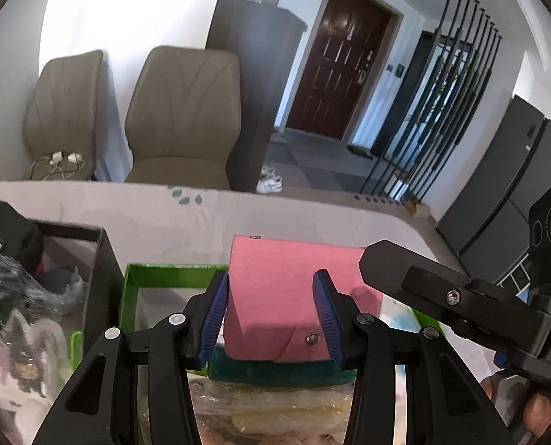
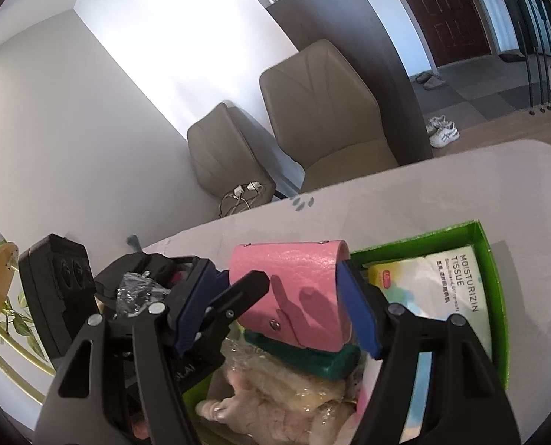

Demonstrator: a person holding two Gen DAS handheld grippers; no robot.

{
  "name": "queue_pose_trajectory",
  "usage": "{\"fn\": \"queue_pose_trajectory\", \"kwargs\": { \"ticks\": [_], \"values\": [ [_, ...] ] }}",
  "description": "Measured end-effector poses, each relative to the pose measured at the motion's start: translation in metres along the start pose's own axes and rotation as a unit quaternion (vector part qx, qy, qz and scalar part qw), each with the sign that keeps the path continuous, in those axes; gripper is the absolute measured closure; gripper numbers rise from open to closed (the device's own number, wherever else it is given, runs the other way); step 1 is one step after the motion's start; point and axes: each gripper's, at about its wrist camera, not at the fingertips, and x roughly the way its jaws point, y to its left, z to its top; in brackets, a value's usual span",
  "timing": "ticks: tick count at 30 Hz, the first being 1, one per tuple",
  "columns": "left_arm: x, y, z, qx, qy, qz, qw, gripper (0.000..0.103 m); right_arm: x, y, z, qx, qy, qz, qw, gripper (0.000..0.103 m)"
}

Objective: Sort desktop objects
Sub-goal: 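Carry the pink wallet over the green box and lower it, then open the left tool to release the pink wallet into the box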

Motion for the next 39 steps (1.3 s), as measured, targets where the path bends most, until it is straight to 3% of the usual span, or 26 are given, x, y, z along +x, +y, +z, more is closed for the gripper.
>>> {"fn": "queue_pose_trajectory", "kwargs": {
  "ticks": [8,9,14,24,27,39],
  "values": [
    [0.005,0.006,-0.011,-0.011,0.035,0.004,0.9993,0.056,0.018,-0.012,-0.006,0.021,0.028,0.002,0.999,0.033],
    [0.007,0.007,-0.012,-0.013,0.046,0.006,0.9989,0.052,0.021,-0.012,-0.007,0.022,0.035,-0.001,0.999,0.033],
    [0.008,0.003,-0.017,0.002,0.074,0.009,0.9972,0.051,0.035,-0.017,-0.013,0.029,0.063,-0.001,0.998,0.026],
    [-0.026,0.007,-0.006,-0.017,0.037,0.003,0.9992,0.050,0.006,-0.020,-0.002,0.022,0.019,0.007,1.000,0.026],
    [-0.031,0.006,-0.005,-0.009,0.029,0.010,0.9995,0.050,0.004,-0.018,-0.001,0.019,0.020,0.007,1.000,0.030],
    [-0.039,-0.002,0.006,0.009,0.003,0.046,0.9989,0.050,-0.010,-0.009,-0.003,0.004,0.023,0.010,1.000,0.030]
  ]
}}
